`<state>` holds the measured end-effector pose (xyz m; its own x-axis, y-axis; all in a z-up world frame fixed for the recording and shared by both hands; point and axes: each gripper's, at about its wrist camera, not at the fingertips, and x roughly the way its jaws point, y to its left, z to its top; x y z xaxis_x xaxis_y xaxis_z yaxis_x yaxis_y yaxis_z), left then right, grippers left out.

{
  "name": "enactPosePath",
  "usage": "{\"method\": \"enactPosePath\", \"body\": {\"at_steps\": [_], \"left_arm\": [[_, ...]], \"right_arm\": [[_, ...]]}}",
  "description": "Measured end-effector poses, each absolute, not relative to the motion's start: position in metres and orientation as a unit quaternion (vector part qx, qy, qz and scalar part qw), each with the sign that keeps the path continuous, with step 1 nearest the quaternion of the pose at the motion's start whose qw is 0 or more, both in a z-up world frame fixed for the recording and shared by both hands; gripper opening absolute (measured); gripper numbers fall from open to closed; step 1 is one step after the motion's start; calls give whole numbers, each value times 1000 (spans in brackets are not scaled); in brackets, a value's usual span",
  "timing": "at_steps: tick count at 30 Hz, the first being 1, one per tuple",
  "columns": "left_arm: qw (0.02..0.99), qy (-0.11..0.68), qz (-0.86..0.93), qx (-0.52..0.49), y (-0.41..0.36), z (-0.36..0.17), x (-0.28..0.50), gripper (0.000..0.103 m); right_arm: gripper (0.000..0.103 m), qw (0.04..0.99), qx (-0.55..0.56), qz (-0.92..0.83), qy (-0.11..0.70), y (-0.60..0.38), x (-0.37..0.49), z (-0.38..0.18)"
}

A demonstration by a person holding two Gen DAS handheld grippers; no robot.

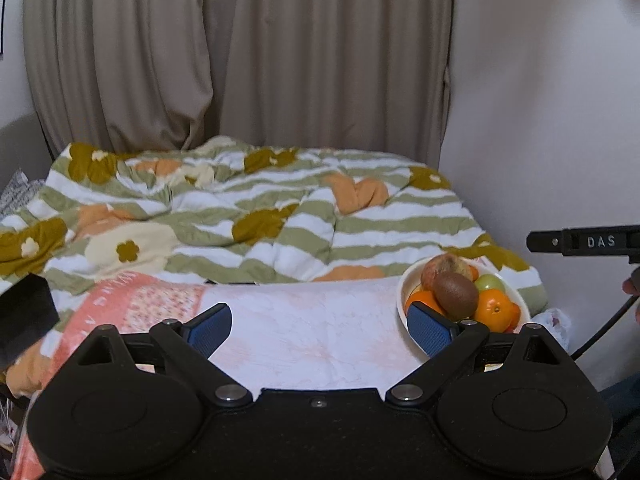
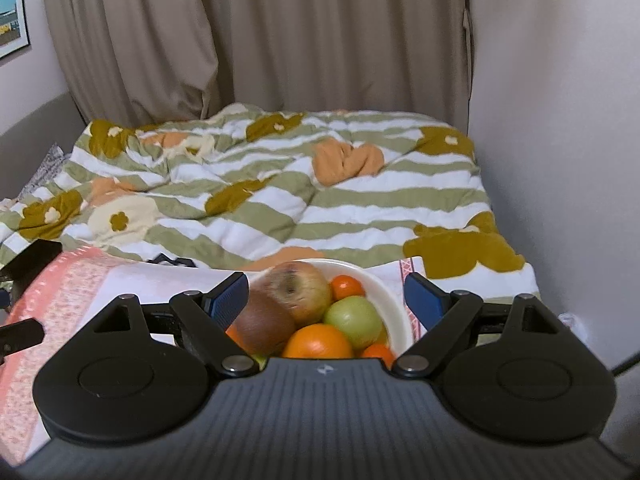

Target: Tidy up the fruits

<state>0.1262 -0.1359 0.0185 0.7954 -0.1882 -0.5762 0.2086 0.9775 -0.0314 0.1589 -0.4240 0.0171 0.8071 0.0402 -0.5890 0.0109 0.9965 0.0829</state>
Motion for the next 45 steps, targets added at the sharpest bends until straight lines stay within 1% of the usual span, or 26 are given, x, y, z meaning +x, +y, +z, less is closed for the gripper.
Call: {"method": "enactPosePath", "body": {"at_steps": [5, 14, 20, 28, 45], "left_arm": [[953, 280, -112, 21, -114, 35, 95, 98], [960, 257, -104, 28, -90, 47, 41, 103], [959, 269, -87, 29, -74, 46, 22, 103], [957, 277, -80, 30, -60, 42, 7, 103], [959, 270, -76, 44, -56, 44, -2, 103]], "right_arm": [[103, 956, 35, 2, 293, -384, 102, 37], [103, 956, 29, -6, 291, -332, 20, 48], [103, 951, 22, -31, 307, -316, -14, 46], [103, 945, 21, -43, 324, -310, -35, 39], [103, 944, 21, -44, 328, -304, -39, 41]]}}
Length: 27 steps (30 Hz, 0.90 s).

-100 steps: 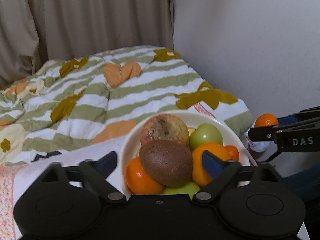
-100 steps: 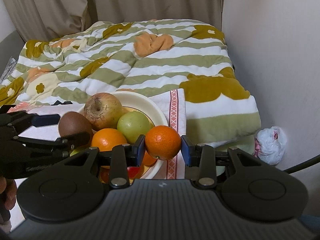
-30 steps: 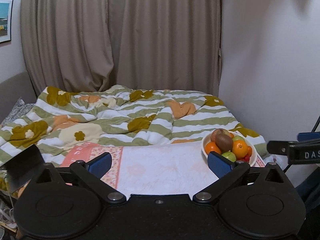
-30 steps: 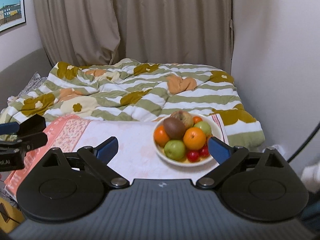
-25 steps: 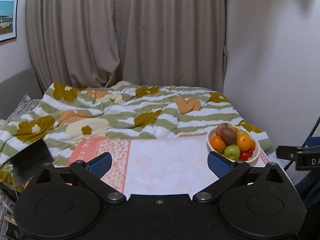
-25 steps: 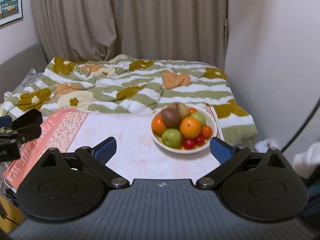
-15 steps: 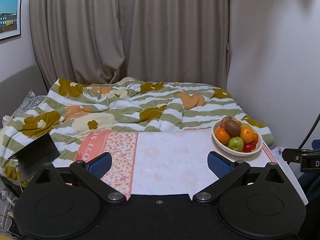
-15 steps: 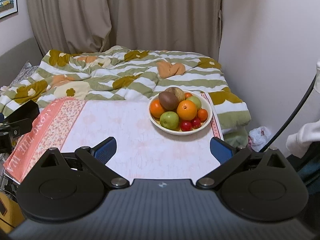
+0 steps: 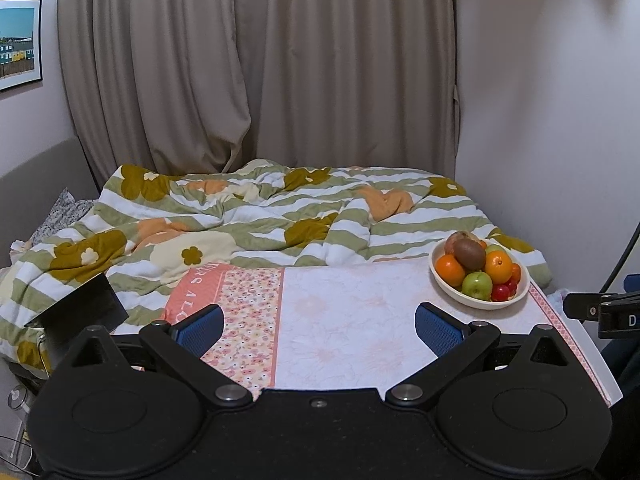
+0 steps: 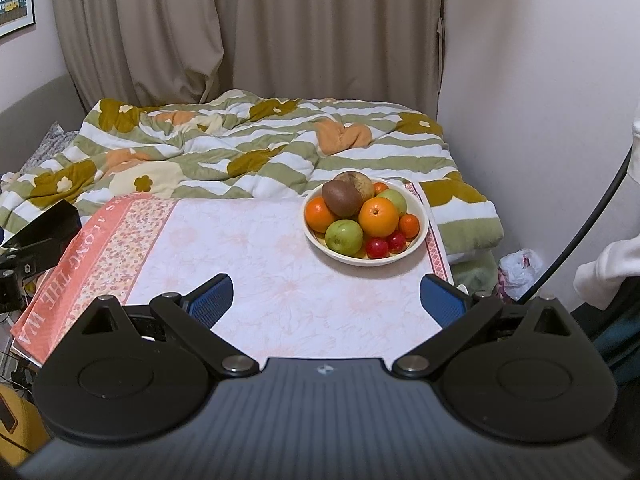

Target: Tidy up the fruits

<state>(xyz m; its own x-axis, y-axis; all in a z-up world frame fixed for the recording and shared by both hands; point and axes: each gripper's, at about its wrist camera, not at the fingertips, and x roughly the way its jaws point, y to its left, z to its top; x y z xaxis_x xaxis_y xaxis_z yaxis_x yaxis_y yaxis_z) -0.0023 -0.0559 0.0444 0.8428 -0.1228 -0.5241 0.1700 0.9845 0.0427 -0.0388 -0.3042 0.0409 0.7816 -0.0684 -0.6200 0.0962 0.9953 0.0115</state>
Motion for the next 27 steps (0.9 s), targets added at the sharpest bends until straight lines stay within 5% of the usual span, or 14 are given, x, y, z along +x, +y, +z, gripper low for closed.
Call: {"method": "enactPosePath", "body": {"at_steps": [27], "left_arm": [[959, 271, -79, 40, -54, 45, -1, 103]], "right_arm": [[103, 940, 25, -44, 337, -295, -36, 38]]}}
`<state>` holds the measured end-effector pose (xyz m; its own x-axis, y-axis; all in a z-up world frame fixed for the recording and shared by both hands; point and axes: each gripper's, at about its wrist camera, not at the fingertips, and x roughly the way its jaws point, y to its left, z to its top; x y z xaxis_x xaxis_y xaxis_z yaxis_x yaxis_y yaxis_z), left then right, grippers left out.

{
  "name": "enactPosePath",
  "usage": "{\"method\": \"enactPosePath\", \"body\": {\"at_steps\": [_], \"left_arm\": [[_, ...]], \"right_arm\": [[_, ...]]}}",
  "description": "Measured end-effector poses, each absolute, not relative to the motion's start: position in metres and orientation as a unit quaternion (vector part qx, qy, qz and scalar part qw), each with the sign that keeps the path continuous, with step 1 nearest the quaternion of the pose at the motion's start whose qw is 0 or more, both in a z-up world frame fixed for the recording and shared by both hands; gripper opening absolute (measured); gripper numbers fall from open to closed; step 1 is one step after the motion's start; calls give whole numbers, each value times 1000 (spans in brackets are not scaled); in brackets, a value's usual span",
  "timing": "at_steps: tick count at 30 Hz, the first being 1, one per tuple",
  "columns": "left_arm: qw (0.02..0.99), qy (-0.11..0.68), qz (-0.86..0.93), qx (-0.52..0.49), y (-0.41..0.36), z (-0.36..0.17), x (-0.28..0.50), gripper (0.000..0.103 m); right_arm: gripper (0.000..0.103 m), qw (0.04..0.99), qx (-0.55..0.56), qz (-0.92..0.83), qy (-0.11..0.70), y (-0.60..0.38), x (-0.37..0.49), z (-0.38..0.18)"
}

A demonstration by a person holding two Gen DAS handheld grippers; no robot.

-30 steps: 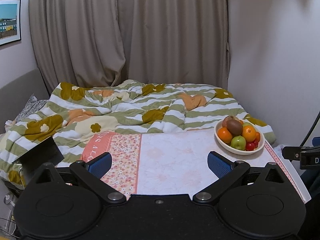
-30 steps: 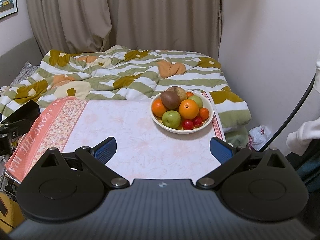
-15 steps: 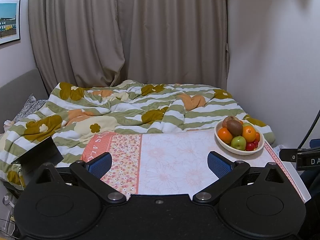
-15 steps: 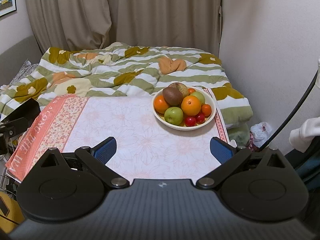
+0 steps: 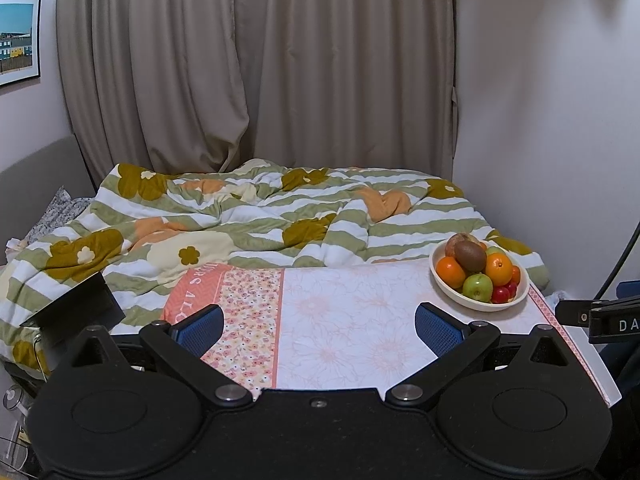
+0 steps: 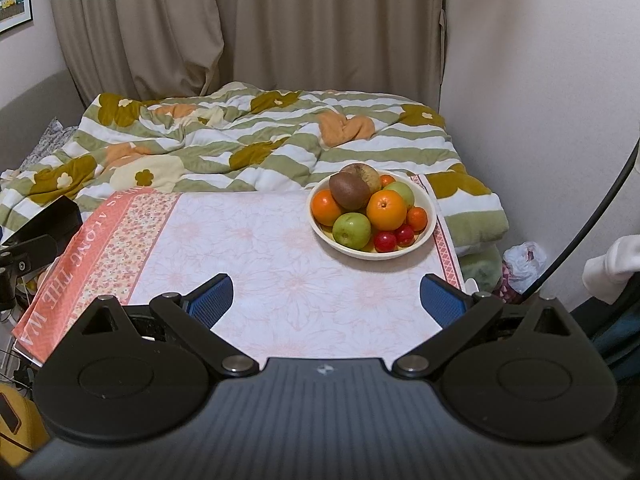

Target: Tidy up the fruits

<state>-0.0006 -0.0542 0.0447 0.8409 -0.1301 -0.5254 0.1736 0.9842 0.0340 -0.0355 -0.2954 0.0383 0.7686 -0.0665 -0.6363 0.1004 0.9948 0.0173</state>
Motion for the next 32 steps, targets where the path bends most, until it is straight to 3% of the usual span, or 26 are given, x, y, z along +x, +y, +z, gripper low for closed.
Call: {"method": "enactPosePath", "body": {"at_steps": [32], "left_arm": [[958, 272, -83, 44, -57, 36, 8, 103]], "right_arm": [[103, 938, 30, -45, 343, -291, -33, 30]]}}
